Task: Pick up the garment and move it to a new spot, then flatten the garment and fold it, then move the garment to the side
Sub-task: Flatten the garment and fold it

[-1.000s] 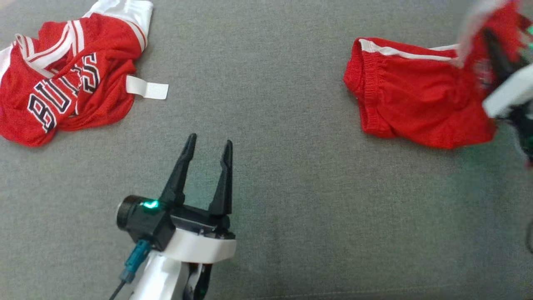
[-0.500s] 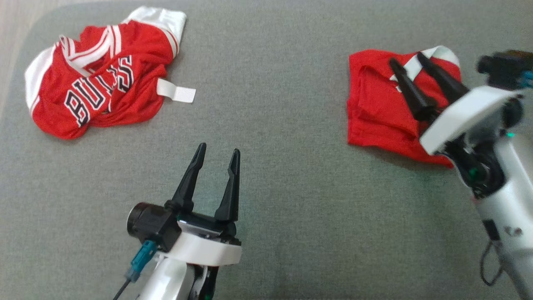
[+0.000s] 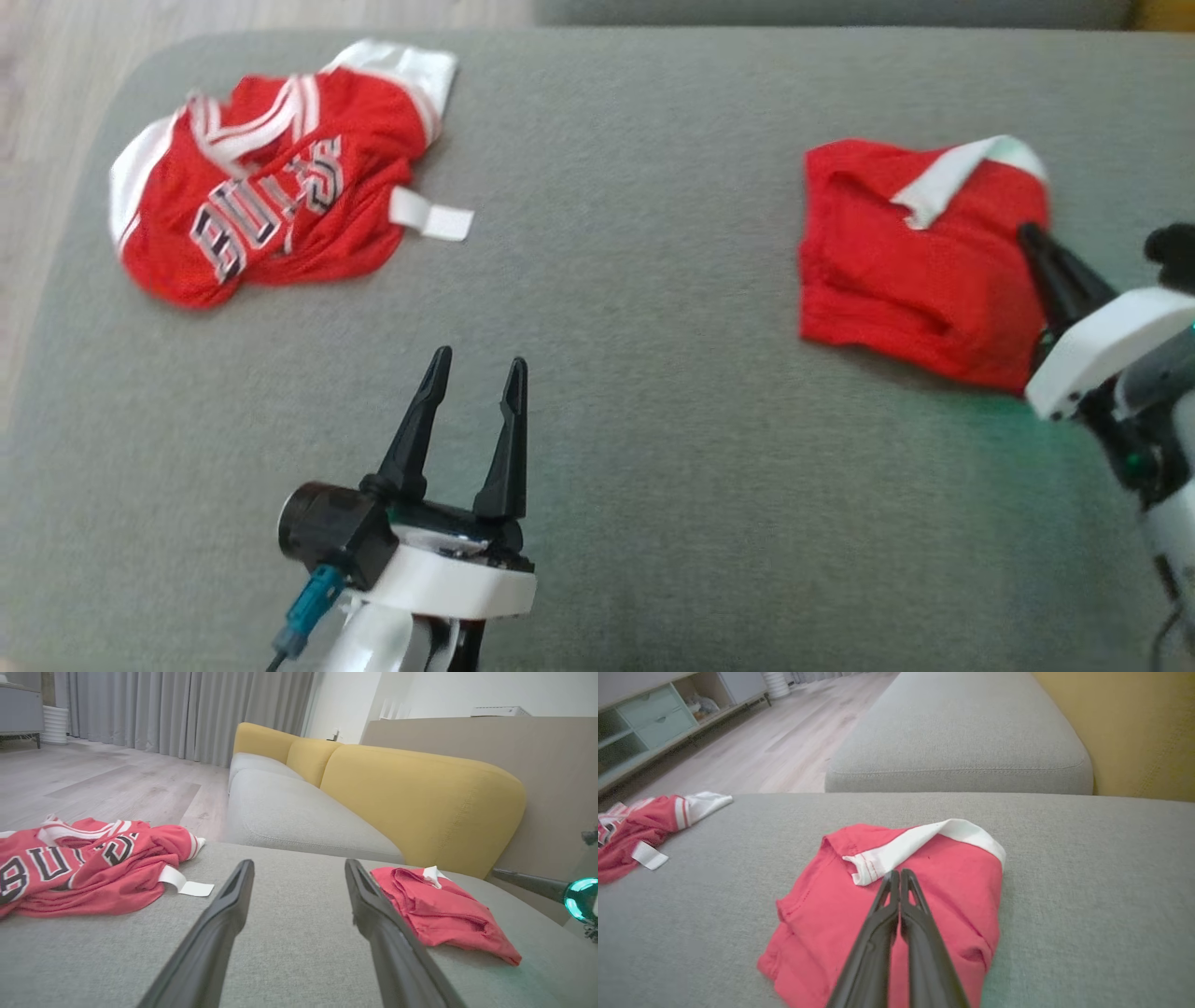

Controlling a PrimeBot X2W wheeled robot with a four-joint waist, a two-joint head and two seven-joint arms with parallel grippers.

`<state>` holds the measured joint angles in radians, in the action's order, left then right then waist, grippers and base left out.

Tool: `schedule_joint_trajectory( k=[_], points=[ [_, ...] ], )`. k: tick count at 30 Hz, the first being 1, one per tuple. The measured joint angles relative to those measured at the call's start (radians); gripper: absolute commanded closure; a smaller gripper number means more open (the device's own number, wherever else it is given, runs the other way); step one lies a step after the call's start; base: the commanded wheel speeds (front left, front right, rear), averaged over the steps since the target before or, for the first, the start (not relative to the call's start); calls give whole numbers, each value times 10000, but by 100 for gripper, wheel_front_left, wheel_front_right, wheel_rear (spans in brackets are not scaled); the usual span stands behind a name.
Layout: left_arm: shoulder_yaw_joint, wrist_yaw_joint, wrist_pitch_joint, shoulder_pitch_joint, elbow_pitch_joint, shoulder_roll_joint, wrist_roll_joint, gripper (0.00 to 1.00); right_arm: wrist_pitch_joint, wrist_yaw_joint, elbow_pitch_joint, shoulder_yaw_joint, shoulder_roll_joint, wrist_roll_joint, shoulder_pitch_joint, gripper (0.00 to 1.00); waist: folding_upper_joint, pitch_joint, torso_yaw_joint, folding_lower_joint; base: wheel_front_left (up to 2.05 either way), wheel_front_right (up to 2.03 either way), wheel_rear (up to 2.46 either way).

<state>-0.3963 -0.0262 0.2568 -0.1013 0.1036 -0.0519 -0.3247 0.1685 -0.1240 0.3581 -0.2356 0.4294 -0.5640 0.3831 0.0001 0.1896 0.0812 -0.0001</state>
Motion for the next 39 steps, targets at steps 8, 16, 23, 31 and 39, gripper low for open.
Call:
schedule_joint_trajectory(
  k=[8,16,23,31,39],
  points=[
    [-265,88,0,-486,-50,4,-161,0,268,0,2309,-688,857,382,1844,100,0,831,889,2,0,0,0],
    [-508,188,0,-858,-140,6,-362,0,-445,0,3183,-1338,1080,127,3201,100,0,1613,1437,3,0,0,0],
    [-414,234,0,-1097,-121,10,-345,0,-3306,0,3680,-1333,596,186,4689,31,-1,1718,1158,2,0,0,0],
    [462,709,0,-772,115,33,19,0,-4182,0,3394,-744,-88,268,3162,0,0,884,432,1,0,0,0],
    [1392,878,0,461,399,25,178,0,-4194,0,1070,616,-855,1758,-496,0,0,-414,-254,0,0,0,0]
  ],
)
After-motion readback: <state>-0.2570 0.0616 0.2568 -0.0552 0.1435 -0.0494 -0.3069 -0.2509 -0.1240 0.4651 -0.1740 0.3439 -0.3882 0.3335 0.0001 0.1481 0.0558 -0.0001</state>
